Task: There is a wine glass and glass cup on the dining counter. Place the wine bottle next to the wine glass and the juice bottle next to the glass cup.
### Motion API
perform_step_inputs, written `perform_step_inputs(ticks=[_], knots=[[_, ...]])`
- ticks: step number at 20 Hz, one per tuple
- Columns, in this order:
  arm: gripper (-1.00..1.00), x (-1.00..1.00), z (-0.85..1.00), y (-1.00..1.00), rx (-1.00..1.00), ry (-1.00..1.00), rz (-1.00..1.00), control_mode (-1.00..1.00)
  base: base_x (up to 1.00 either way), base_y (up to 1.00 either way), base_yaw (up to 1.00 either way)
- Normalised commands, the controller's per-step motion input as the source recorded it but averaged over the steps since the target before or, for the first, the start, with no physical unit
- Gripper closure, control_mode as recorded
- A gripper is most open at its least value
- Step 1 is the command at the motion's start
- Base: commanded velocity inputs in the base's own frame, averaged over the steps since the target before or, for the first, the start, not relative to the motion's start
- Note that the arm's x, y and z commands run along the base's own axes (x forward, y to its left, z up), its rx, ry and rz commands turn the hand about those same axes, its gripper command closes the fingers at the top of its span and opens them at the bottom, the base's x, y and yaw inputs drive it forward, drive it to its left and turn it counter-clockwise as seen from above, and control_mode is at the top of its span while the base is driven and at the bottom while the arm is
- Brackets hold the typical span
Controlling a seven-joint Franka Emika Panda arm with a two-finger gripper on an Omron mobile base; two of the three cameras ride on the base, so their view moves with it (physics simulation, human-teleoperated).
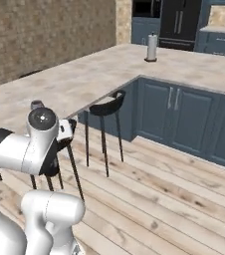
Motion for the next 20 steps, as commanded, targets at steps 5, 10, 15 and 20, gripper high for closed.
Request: perform_step_inputs(ticks=[5,10,15,20], knots=[[1.0,0.0,0.0,0.0,0.0,0.0,0.0,1.0,0.24,-0.04,0.69],[1.0,0.0,0.0,0.0,0.0,0.0,0.0,1.0,0.22,-0.21,0.5],[1.0,0.0,0.0,0.0,0.0,0.0,0.0,1.0,0.19,-0.25,0.43],[1.0,0.0,0.0,0.0,0.0,0.0,0.0,1.0,0.31,-0.26,0.32]])
